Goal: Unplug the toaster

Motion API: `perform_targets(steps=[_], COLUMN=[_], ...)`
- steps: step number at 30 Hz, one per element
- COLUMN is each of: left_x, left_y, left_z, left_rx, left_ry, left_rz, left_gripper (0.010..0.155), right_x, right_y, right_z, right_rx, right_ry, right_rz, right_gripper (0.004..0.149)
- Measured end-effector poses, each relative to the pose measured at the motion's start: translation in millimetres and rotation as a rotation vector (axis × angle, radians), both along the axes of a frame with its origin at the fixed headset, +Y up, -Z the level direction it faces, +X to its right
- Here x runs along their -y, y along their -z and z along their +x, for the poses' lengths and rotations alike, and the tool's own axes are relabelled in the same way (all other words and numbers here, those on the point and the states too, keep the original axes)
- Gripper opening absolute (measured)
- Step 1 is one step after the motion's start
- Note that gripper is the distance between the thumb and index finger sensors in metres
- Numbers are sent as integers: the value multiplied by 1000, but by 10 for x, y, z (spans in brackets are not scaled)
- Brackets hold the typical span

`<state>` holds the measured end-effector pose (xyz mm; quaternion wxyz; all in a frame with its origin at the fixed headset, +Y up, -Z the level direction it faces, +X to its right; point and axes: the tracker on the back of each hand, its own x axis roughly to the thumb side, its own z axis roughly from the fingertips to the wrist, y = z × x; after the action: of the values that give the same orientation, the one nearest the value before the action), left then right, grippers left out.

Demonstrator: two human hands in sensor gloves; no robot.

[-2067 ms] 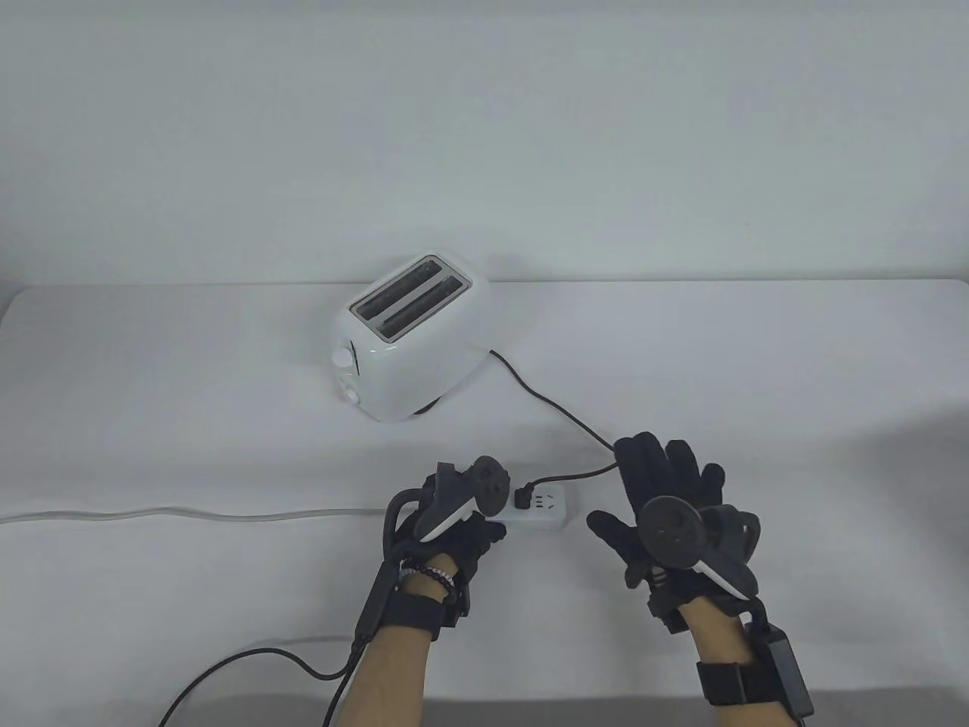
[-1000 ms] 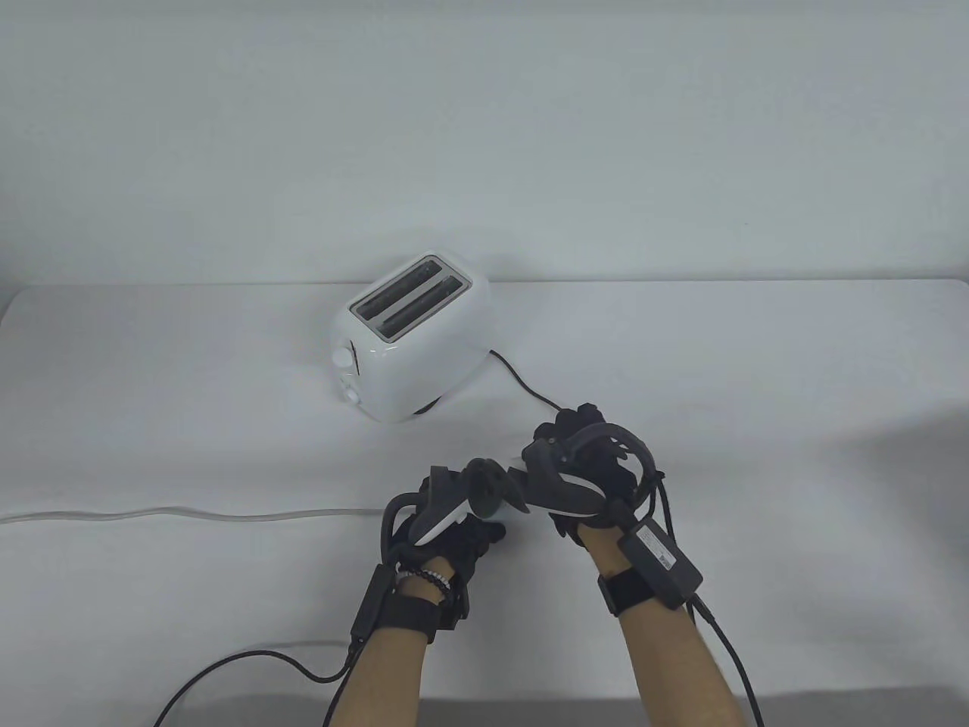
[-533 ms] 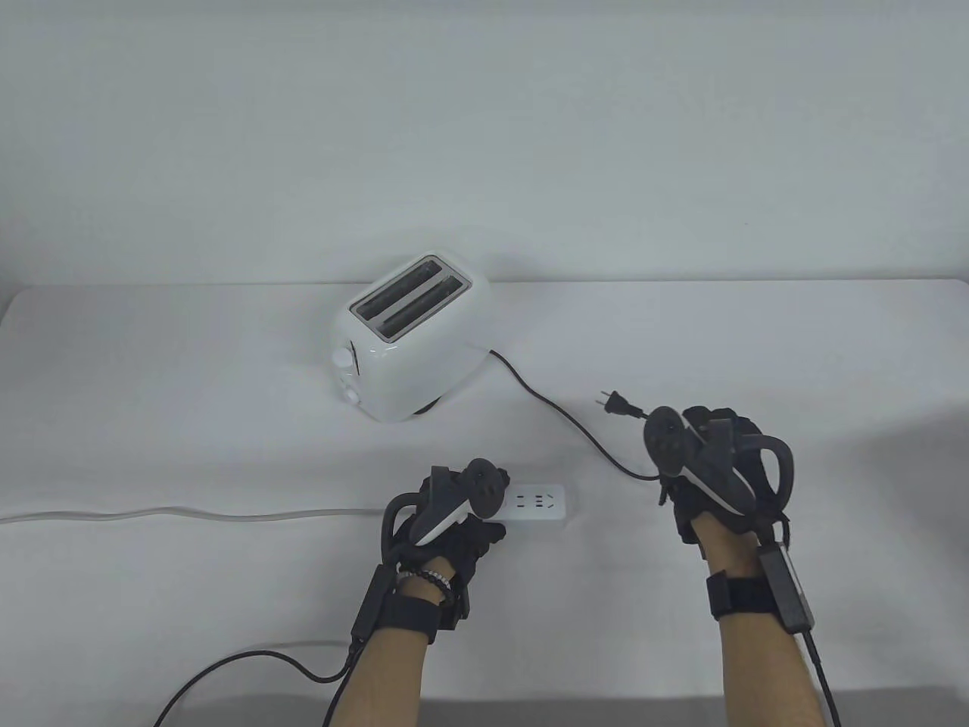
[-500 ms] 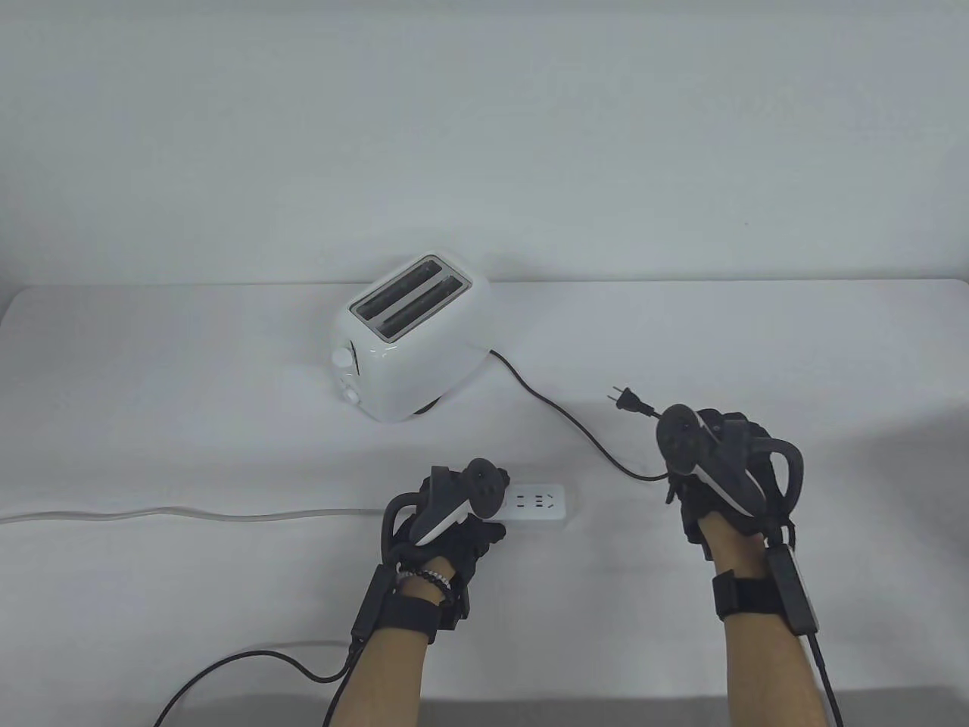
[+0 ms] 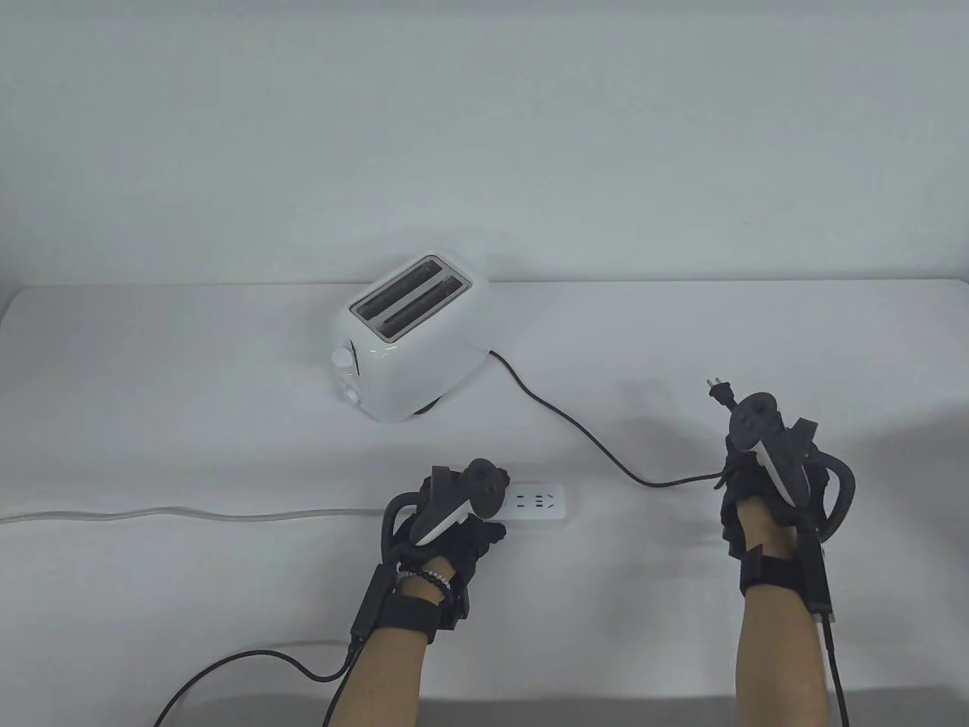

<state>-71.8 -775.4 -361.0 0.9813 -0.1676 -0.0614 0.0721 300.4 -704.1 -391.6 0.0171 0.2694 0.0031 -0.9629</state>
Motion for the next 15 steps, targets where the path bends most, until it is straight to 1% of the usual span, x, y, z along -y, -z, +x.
perform_targets(steps=[3,5,7,10,15], left_x=[0,2,2,3,2], left_y=[2,2,2,2,5], left_z=[-1,-3,-4,-5,-8], left_rx=[3,3,4,5,7], left_ry=[0,-4,-5,-5,-5], left_rz=[-1,-3,-4,-5,-9], left_gripper=[80,81,80,80,80], right_x=[190,276,342,423,534], right_y=[103,153,201,251,281], right_z=[6,4,-6,-39,-72], right_rx=[20,25,23,-3,-25], right_ry=[-55,-76,-105,-200,-239], right_rz=[-58,-75,-94,-129,-138], right_gripper=[44,44,44,43,42])
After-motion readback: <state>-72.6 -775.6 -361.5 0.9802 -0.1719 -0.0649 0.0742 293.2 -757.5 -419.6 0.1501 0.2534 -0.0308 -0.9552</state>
